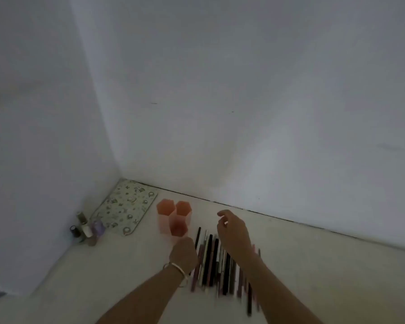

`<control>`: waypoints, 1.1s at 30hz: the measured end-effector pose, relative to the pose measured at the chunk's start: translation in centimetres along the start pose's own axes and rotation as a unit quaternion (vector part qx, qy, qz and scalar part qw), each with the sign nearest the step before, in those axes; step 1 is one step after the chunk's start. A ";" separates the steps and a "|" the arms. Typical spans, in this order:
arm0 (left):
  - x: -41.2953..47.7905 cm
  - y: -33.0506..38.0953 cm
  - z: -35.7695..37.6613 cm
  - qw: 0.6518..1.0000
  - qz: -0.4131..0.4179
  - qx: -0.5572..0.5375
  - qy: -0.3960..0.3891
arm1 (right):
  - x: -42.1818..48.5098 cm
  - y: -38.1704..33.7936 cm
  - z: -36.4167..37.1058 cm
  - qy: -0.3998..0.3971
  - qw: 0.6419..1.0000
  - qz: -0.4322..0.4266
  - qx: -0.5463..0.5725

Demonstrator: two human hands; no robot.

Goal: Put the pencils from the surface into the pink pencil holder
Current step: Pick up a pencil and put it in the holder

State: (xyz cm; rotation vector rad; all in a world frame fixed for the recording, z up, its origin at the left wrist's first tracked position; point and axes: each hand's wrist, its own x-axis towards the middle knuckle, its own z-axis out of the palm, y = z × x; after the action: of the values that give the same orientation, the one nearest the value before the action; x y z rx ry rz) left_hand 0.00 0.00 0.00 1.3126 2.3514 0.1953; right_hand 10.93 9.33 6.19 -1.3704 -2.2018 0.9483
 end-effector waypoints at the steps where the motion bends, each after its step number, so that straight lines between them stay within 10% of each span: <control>1: 0.6 0.1 0.5 1.000 -0.017 0.003 -0.002 | 0.5 0.5 0.1 -0.003 1.000 0.009 0.008; 16: 2.8 2.2 2.1 0.988 -0.149 -0.047 0.001 | 4.8 3.5 3.1 -0.044 0.999 0.024 -0.014; 23: 3.0 2.2 2.1 0.997 -0.067 -0.018 -0.018 | 4.9 3.7 3.6 -0.042 0.999 0.024 -0.006; 33: 4.9 -1.0 -10.8 0.920 -0.077 -0.343 0.175 | 4.6 2.4 6.5 -0.122 0.980 0.047 -0.150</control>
State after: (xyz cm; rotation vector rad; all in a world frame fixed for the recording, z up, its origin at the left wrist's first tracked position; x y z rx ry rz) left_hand -7.76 4.50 7.88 0.7836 2.3007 1.1670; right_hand 6.27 11.90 -0.26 -1.5766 -2.5678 0.8827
